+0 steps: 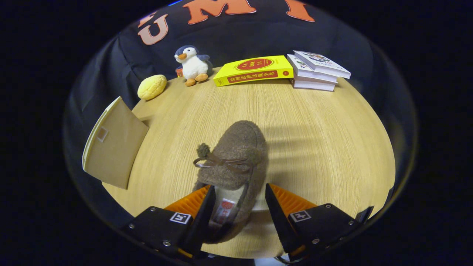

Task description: Open the storage box then place both shoes into the box .Put the left shoe in first, then the right shoe, with the right side of both shoes facing outward in a uniform manner.

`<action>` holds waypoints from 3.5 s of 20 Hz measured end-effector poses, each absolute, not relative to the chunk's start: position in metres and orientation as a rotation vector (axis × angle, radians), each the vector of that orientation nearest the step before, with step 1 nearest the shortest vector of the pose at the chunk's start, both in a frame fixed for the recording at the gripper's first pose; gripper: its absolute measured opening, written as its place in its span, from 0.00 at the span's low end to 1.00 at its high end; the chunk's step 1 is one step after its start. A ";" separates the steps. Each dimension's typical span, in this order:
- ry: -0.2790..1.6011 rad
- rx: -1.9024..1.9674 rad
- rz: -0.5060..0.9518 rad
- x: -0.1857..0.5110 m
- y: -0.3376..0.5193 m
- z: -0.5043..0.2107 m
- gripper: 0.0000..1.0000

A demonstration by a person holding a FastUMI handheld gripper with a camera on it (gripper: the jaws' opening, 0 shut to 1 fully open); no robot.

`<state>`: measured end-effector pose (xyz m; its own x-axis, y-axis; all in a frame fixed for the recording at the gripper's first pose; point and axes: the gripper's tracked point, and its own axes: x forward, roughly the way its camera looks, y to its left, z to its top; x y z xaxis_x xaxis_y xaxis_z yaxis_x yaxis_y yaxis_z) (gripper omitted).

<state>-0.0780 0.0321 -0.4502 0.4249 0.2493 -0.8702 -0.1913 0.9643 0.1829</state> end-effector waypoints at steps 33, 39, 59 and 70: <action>0.865 0.108 0.249 -0.027 0.125 -0.288 0.08; 0.863 0.080 0.321 -0.021 0.189 -0.255 0.08; 0.969 0.040 0.504 -0.058 0.411 -0.249 0.08; 1.127 -0.028 0.406 -0.077 0.428 -0.317 0.09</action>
